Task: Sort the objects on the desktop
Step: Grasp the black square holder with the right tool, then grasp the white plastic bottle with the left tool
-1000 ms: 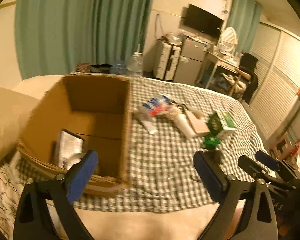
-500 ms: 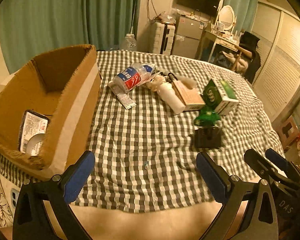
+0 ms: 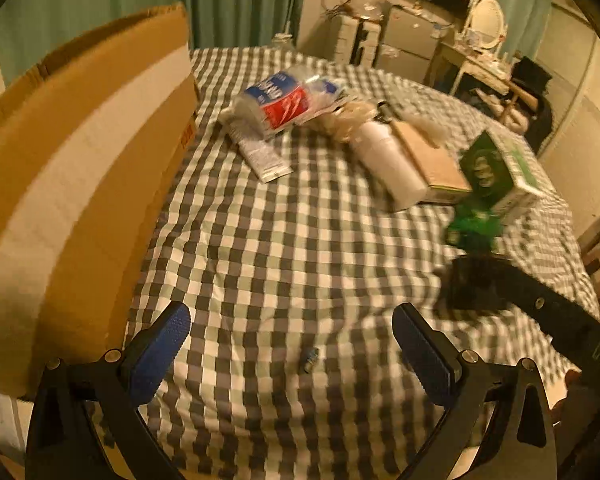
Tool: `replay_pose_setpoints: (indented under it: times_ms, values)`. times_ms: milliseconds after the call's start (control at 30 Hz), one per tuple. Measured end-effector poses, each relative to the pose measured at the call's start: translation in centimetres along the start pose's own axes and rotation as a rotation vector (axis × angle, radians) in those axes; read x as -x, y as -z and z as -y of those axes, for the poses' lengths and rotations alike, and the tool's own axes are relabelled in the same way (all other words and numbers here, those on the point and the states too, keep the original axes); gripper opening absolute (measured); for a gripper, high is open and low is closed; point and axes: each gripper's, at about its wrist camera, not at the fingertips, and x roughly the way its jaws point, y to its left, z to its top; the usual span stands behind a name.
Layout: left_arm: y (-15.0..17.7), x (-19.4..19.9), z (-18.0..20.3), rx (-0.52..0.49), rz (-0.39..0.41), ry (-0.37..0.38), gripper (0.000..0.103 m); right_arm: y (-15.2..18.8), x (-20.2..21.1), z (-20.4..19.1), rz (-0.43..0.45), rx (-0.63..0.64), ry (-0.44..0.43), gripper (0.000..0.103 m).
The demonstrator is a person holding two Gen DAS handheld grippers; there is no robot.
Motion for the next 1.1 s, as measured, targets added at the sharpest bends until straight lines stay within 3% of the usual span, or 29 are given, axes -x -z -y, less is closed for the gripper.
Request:
replay_pose_setpoints:
  times_ms: [200,400,600,667,733,933,1100]
  values:
    - [-0.5,-2.2,0.0,-0.004,-0.03,-0.027,0.103,-0.5,-3.9,-0.6,-0.084,0.12,0.109,0.103]
    - [-1.3,-3.8,0.0,0.022,-0.047,-0.013,0.103,-1.3,-5.5,0.6,-0.078,0.088,0.071,0.103]
    - [-3.4,-4.8,1.6,-0.015,-0.034,-0.086,0.103,-1.0,-7.1,1.0,-0.128,0.118,0.11,0.103]
    - [-4.0,-4.7,1.7,0.007,-0.03,-0.05,0.103,-0.7,-6.9,0.7,-0.117,0.141,0.12,0.101]
    - [-4.7,-4.4,2.1,0.01,-0.02,-0.049,0.103,-0.8,-6.0,0.7,-0.088,0.15,0.119,0.075]
    - [-6.4,-4.2,3.6,0.027,-0.004,0.049,0.103,-1.0,-3.6,0.8,-0.027,0.179,0.121,0.075]
    - [-7.9,-5.0,5.1,0.051,0.011,0.132,0.103,-1.7,-1.3,1.6,0.046,0.129,0.1,0.075]
